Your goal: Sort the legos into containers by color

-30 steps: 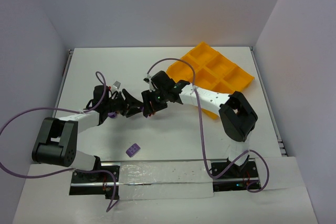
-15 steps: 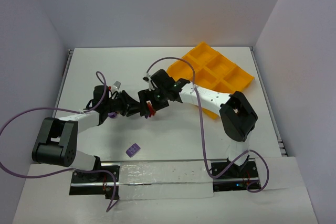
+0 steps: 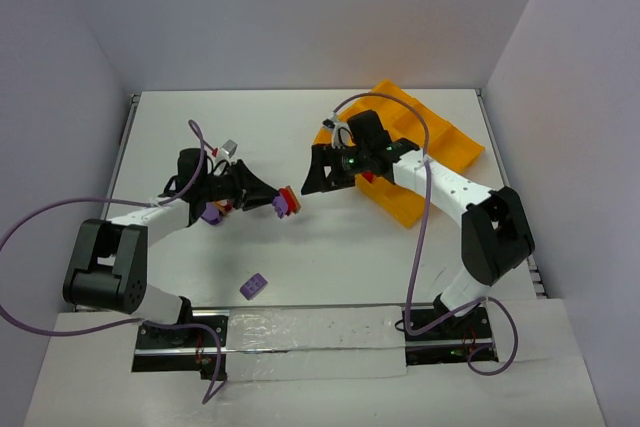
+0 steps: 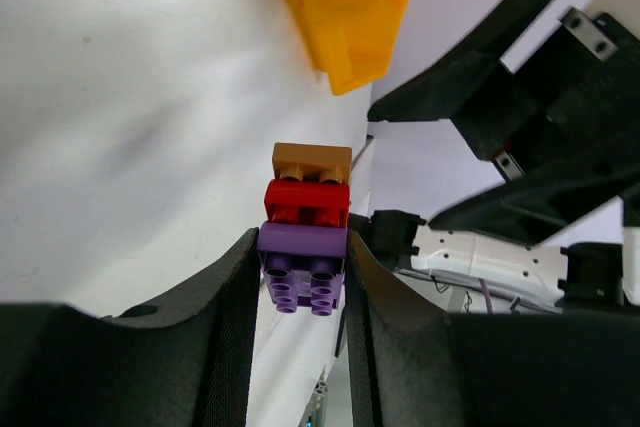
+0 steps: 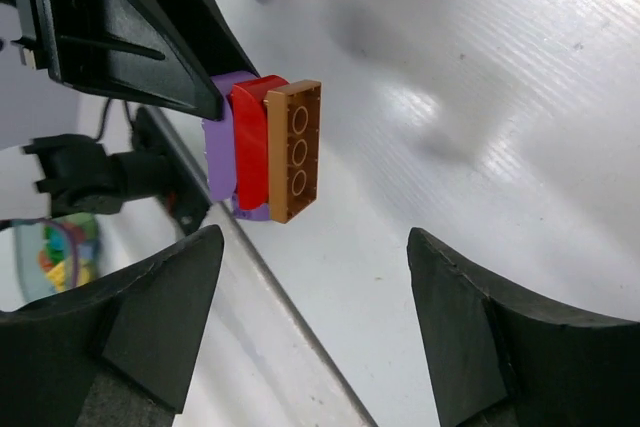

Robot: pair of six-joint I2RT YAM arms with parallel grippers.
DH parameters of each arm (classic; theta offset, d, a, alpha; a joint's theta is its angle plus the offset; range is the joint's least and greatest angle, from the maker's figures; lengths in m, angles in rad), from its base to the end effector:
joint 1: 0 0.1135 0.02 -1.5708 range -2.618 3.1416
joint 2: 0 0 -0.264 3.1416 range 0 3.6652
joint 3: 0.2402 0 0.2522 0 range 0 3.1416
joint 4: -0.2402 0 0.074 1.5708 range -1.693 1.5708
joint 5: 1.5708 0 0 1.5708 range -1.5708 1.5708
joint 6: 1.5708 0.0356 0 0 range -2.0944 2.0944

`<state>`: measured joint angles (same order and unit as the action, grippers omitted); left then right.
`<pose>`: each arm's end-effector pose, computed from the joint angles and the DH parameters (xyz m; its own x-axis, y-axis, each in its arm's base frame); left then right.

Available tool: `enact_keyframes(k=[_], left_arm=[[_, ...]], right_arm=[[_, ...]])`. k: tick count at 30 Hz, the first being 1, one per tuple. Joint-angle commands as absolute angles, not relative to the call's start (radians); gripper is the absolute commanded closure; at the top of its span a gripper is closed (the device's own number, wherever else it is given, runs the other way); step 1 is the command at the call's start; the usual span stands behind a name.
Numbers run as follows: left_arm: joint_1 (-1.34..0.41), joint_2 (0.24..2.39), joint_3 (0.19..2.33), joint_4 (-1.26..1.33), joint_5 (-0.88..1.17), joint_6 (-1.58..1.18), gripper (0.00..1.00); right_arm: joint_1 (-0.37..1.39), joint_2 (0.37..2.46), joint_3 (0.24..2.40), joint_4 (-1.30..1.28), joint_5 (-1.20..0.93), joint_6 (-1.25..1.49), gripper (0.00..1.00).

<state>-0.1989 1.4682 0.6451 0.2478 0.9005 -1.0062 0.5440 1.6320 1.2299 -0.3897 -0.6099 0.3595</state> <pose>0.2730 -0.0835 0.1850 -0.9336 -0.3472 -0.0887 -0.0400 0.3472 -0.9370 0.2954 0.2025 0.2629 -0.8404 -0.1713 -0.5143 -0.5052 0.5912 0.6287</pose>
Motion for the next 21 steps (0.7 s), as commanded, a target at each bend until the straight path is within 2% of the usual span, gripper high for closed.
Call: enact_keyframes(k=[1, 10, 21], left_arm=[[-0.195, 1.454, 0.731, 0.324, 1.025, -0.986, 1.00], [-0.195, 1.444, 0.787, 0.345, 1.049, -0.999, 1.00], [-0.195, 1.387, 0.761, 0.401, 1.077, -1.021, 1.00]], right_arm=[[0.514, 1.574, 1.176, -0.240, -0.793, 0.419, 0.20], [0.499, 1.629, 1.151, -0.054, -0.943, 0.529, 0.17], [0.489, 1.686, 1.108, 0.172, -1.019, 0.681, 0.20]])
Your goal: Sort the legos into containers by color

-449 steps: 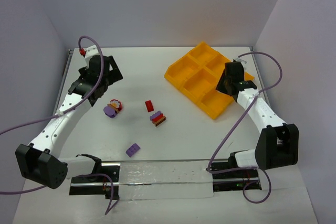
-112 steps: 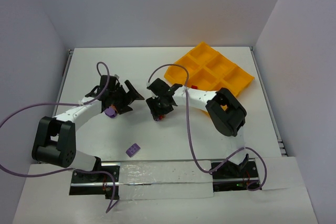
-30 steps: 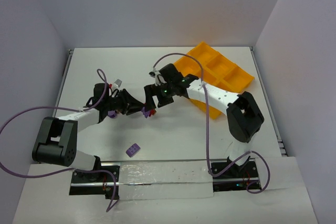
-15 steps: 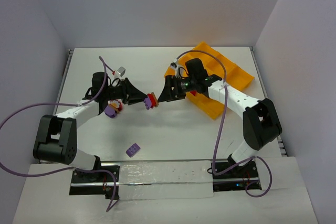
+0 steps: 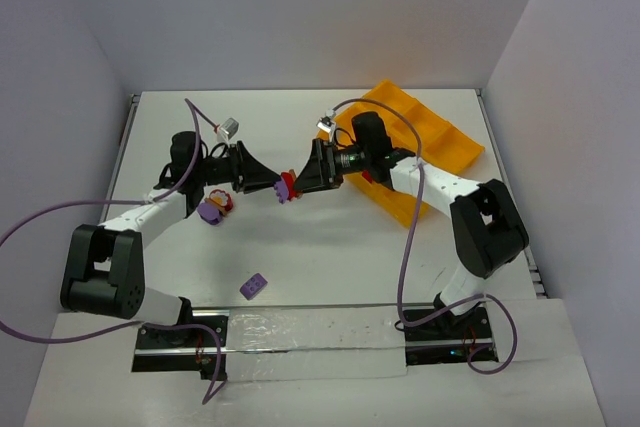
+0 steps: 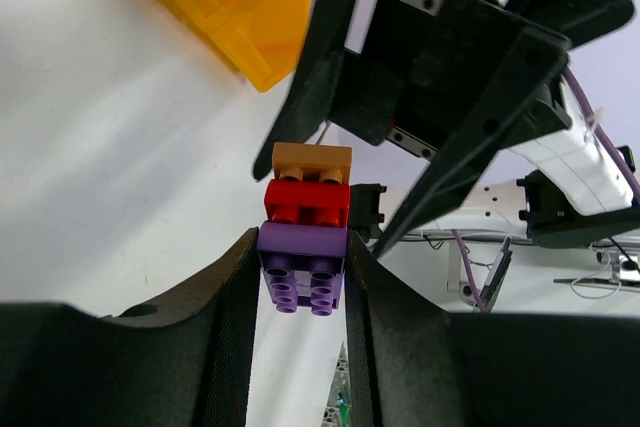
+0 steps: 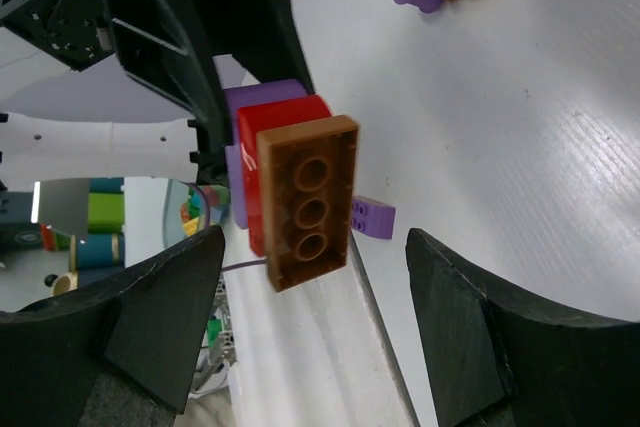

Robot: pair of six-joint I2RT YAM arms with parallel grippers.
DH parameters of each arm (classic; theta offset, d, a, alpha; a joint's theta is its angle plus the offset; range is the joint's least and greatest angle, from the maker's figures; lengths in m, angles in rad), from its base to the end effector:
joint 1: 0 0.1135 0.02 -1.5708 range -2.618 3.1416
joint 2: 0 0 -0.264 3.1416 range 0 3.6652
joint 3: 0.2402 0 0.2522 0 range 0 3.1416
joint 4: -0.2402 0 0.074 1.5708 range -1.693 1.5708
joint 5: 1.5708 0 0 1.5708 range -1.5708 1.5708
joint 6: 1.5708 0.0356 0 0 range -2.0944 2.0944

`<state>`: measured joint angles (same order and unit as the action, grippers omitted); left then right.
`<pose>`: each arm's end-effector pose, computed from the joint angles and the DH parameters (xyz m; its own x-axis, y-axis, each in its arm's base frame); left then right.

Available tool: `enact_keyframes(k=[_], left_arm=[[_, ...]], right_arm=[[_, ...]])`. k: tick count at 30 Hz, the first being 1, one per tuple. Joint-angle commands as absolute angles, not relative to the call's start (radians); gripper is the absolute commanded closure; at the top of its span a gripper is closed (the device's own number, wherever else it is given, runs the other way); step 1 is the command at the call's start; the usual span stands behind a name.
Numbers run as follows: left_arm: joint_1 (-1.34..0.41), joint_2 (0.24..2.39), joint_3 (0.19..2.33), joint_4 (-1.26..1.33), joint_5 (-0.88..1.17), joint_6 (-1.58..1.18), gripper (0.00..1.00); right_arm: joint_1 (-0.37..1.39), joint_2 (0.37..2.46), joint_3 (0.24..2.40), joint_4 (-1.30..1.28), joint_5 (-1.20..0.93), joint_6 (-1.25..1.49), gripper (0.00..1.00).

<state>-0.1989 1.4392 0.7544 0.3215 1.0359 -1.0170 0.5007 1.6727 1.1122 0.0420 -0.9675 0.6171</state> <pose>0.2872 -0.0891 0.2340 -0.9394 -0.2529 -0.2316 0.1713 0.2390 -0.9558 0.3088 0.2024 0.2500 -0.8752 -0.1047 -0.4722 -0.4823 0.2636 0.8354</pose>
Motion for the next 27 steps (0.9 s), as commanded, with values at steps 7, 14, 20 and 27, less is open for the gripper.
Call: enact_keyframes(k=[7, 14, 20, 27], left_arm=[[-0.193, 1.368, 0.752, 0.413, 1.089, -1.024, 1.00], [-0.195, 1.373, 0.749, 0.425, 1.088, -1.031, 1.00], [-0.193, 1.377, 0.748, 0.431, 1.079, -1.035, 1.00], [-0.193, 1.375, 0.741, 0.434, 1.083, -1.034, 1.00]], right_arm=[[0.489, 1.697, 1.099, 0.209, -1.026, 0.709, 0.28], [0.486, 1.702, 1.021, 0.510, -1.100, 0.894, 0.62], [0.486, 1.713, 0.999, 0.558, -1.114, 0.946, 0.70], [0.473, 1.692, 0.982, 0.451, -1.028, 0.883, 0.93]])
